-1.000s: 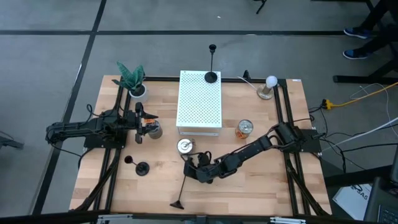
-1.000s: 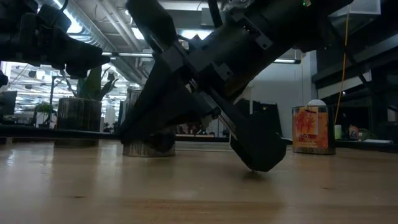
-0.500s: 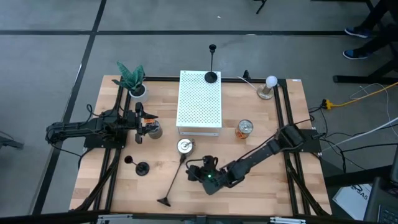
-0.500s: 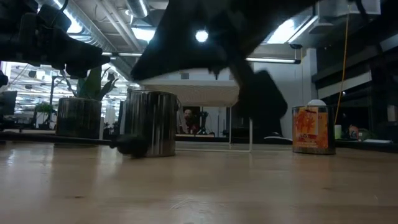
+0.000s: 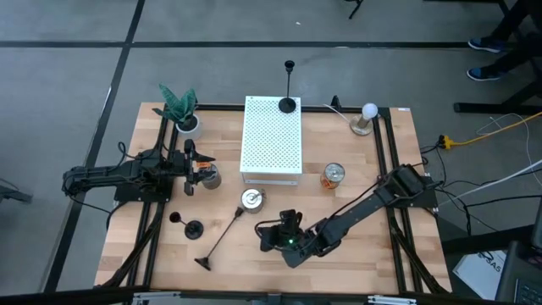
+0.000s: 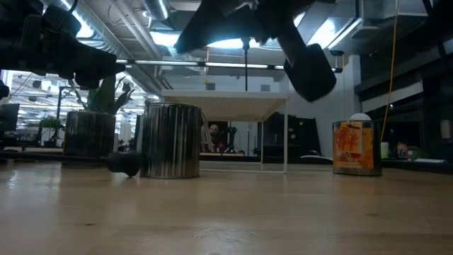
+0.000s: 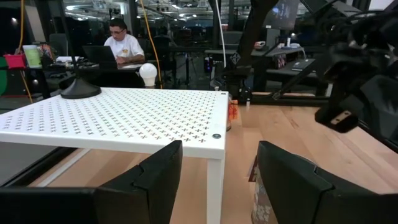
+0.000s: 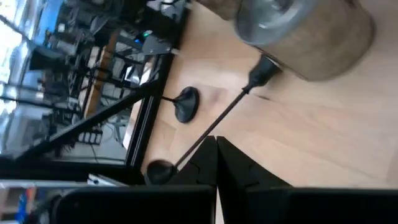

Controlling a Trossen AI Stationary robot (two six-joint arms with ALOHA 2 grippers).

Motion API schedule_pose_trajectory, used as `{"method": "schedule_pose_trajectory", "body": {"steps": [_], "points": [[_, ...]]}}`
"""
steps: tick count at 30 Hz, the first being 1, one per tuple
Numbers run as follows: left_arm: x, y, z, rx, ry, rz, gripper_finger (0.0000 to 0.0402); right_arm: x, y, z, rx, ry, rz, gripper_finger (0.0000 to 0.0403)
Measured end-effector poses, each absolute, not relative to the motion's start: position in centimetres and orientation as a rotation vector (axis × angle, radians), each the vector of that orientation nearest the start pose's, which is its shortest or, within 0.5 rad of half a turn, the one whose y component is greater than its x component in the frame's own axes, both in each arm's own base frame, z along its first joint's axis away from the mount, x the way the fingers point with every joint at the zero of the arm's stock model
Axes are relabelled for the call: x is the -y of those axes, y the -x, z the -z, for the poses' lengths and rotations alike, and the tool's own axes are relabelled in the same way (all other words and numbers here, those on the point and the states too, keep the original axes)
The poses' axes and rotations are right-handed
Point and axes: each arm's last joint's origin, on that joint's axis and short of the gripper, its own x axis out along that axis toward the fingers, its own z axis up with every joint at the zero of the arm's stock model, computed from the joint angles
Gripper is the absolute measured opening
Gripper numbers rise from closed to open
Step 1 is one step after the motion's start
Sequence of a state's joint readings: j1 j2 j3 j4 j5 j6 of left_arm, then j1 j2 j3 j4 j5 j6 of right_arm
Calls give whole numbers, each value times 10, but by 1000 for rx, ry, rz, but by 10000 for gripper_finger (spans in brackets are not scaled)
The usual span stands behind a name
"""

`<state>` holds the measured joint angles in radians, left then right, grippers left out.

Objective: Pick & Place candle stick holders
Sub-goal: Put the top black candle holder on the shelf

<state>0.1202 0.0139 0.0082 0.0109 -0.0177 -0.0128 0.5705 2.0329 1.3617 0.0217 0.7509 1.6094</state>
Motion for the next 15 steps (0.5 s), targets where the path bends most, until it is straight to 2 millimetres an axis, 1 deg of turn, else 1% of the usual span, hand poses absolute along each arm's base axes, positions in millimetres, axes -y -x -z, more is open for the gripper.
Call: {"method": "schedule_pose_trajectory", "body": {"steps": [6,10,15], "points": [[-12,-97,-166,6,12,-138,208,-216,-377,-195,-202,-1002,509,0],[-12,-97,-166,6,12,-138,208,-214,-375,-204,-170,-928,523,0],[-12,-97,-166,6,12,-138,208,-218,-372,-206,-179,-913,511,0]]}}
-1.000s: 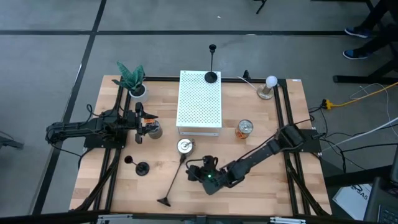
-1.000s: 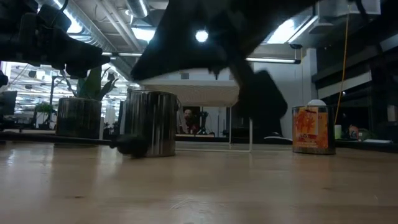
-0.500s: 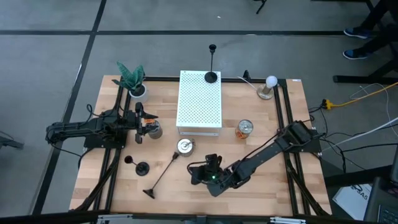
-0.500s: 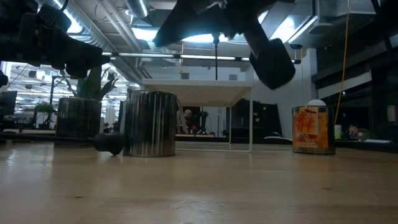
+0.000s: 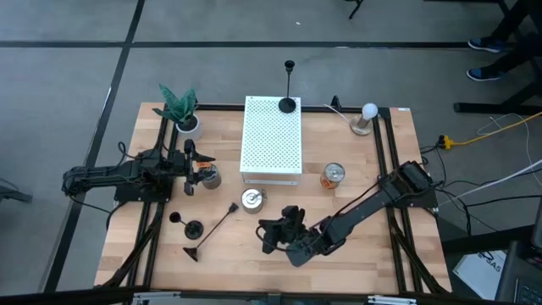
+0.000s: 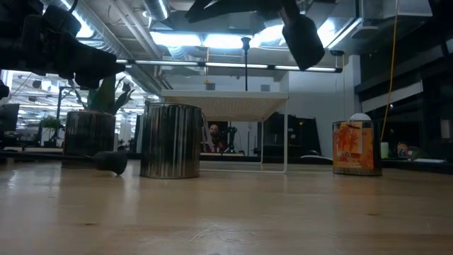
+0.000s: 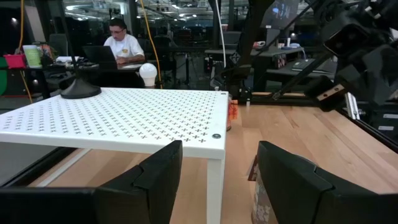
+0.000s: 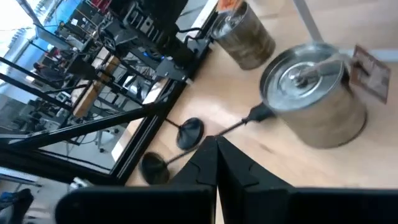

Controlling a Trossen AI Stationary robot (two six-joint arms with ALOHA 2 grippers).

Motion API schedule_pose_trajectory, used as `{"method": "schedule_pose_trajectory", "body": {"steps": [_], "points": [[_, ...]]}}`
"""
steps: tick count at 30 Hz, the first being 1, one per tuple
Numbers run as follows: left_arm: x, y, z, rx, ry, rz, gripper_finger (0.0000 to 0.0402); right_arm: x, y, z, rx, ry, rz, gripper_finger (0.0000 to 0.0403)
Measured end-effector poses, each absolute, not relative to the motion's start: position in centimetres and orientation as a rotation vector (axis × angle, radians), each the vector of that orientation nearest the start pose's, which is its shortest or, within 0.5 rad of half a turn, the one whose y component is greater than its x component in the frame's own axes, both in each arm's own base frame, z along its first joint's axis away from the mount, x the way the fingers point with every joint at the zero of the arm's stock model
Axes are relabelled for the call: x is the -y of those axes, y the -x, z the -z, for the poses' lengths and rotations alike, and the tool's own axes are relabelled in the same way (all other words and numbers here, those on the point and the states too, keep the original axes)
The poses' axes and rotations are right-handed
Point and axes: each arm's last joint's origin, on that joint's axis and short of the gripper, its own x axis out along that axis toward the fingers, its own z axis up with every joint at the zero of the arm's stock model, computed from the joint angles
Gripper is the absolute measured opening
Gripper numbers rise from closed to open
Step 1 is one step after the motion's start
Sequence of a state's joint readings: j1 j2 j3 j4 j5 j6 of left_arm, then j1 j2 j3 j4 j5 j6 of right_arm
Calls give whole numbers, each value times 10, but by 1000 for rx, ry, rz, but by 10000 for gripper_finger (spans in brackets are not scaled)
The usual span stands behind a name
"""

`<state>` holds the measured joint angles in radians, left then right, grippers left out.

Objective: Pick & Place candle stick holders
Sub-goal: Put the top black candle holder on the shelf

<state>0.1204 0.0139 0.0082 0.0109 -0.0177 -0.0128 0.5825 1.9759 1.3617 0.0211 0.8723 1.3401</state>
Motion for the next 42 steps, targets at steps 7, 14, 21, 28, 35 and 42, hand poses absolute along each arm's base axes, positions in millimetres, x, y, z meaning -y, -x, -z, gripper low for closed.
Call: {"method": "schedule_pose_trajectory", "body": {"steps": [7,14,21,28,35,42], "points": [[-12,-97,-166,6,12,-138,208,-219,-375,-199,-236,-1125,477,0],[-12,-97,-166,6,12,-138,207,-204,-389,-186,-362,-1279,455,0],[-12,-97,-166,6,12,-138,207,-197,-394,-184,-486,-1321,393,14],[-12,-97,-166,6,12,-138,208,-196,-392,-181,-536,-1305,401,34],[-12,-97,-166,6,12,-138,208,-193,-386,-173,-603,-1241,477,24],[-12,-97,-166,6,12,-138,208,-187,-387,-171,-631,-1148,479,11]]}}
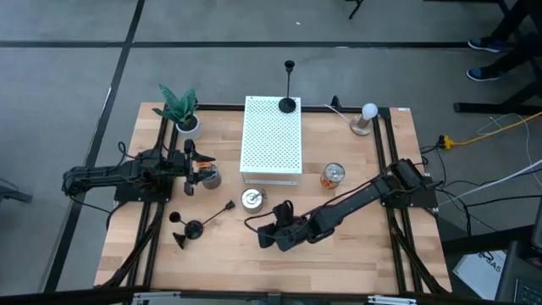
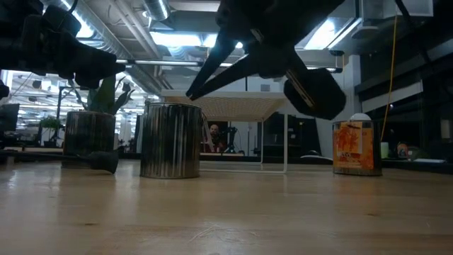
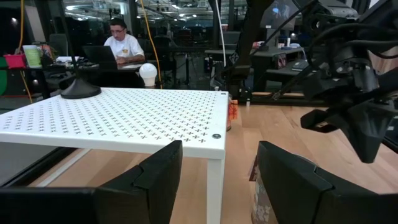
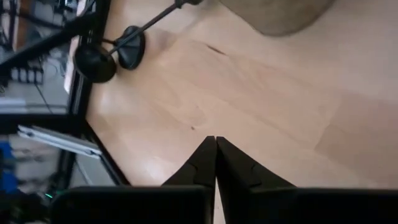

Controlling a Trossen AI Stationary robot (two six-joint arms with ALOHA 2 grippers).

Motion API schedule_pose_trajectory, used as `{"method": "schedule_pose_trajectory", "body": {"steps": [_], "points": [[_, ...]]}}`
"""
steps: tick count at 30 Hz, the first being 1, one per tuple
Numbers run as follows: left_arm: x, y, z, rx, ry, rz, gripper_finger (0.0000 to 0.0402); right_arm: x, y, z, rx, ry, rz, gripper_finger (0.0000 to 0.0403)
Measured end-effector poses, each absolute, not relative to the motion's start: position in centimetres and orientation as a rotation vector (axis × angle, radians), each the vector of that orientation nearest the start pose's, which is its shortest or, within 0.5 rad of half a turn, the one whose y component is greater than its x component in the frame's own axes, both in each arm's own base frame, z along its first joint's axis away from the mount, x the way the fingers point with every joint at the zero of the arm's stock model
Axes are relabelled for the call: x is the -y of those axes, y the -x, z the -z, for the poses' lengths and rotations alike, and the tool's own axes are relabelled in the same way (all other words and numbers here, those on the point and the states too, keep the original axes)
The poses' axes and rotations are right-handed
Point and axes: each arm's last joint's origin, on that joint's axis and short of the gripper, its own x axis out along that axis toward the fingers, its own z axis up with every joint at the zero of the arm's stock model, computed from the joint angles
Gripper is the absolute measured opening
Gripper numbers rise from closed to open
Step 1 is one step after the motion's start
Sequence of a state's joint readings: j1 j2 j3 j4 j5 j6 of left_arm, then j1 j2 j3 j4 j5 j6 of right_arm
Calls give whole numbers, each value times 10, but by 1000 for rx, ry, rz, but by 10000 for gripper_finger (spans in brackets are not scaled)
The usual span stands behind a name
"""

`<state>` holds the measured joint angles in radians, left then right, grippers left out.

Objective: Pick & Place candle stick holders
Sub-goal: Put the top black candle holder on the shelf

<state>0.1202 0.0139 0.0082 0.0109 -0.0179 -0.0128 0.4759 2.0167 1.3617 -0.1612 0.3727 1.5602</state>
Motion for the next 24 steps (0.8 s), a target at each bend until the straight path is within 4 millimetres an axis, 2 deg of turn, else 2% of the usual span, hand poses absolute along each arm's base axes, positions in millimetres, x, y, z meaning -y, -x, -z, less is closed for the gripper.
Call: {"method": "schedule_pose_trajectory", "body": {"steps": [8,16,24], "points": [[-12,-97,-166,6,12,-138,207,-186,-394,-177,-606,-920,329,16],[-12,-97,-166,6,12,-138,207,-188,-397,-181,-611,-369,109,33],[-12,-97,-166,6,12,-138,207,-191,-397,-182,-649,-366,-3,27]]}}
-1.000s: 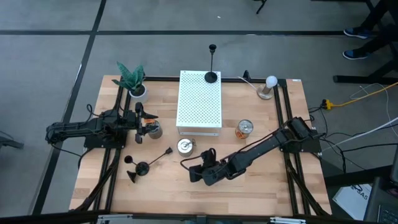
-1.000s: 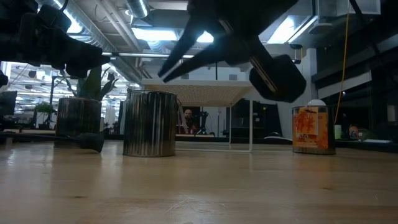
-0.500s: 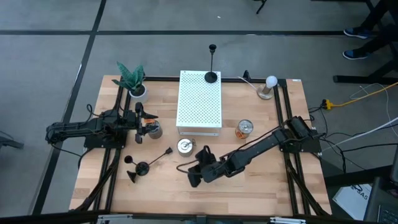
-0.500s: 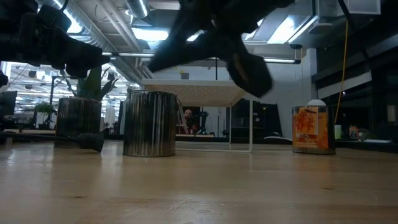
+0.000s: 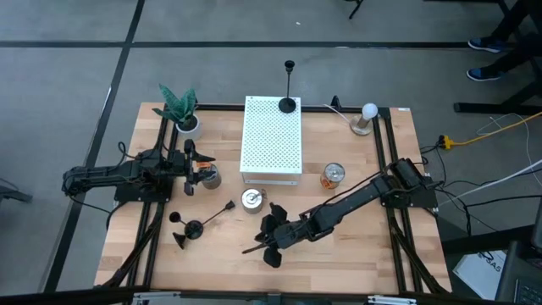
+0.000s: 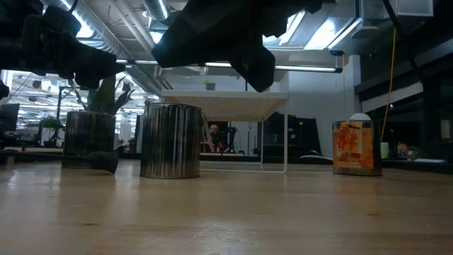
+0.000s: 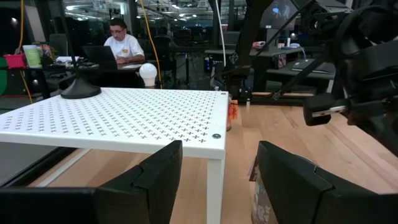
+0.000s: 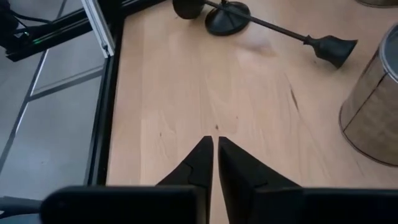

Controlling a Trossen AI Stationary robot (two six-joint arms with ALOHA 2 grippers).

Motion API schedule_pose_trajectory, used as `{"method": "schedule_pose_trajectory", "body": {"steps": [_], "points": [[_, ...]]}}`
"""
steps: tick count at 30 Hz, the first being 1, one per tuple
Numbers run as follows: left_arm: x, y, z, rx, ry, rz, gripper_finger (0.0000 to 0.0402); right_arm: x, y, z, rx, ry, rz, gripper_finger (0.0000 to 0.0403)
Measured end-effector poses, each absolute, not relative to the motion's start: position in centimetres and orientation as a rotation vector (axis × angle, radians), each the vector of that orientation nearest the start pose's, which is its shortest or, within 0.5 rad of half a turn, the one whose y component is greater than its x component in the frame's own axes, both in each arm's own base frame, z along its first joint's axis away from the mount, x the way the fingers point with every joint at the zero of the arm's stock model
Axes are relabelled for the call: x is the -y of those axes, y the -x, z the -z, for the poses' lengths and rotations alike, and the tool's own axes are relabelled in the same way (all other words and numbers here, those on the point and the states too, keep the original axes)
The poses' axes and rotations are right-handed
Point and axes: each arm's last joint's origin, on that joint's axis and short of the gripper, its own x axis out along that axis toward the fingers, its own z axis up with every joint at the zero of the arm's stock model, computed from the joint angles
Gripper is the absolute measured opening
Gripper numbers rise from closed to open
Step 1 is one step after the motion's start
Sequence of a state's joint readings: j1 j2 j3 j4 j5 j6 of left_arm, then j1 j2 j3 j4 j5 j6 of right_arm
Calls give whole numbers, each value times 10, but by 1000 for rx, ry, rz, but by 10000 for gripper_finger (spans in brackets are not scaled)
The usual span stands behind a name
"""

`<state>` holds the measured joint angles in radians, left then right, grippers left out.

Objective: Pick & Place candle stick holders
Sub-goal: Put the top black candle holder on the shelf

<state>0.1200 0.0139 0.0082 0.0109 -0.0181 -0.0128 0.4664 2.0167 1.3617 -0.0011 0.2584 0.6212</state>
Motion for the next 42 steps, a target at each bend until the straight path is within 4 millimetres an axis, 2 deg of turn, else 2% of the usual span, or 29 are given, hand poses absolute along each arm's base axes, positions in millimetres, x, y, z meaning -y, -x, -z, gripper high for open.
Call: {"method": "schedule_pose_trajectory", "body": {"steps": [15,21,27,31,37,42], "points": [[-12,-97,-167,13,19,-138,207,-192,-397,-182,-645,-367,-4,24],[-13,-97,-169,50,207,-175,208,-192,-397,-182,-645,-366,-3,24],[-15,-97,-169,64,224,-245,207,-192,-397,-182,-645,-366,-3,24],[-14,-97,-170,55,259,-193,207,-192,-397,-182,-645,-366,-3,24],[-7,-92,-187,22,258,-73,196,-192,-397,-182,-648,-364,-2,24],[-4,-84,-209,-61,196,-126,174,-191,-396,-180,-663,-354,2,24]]}}
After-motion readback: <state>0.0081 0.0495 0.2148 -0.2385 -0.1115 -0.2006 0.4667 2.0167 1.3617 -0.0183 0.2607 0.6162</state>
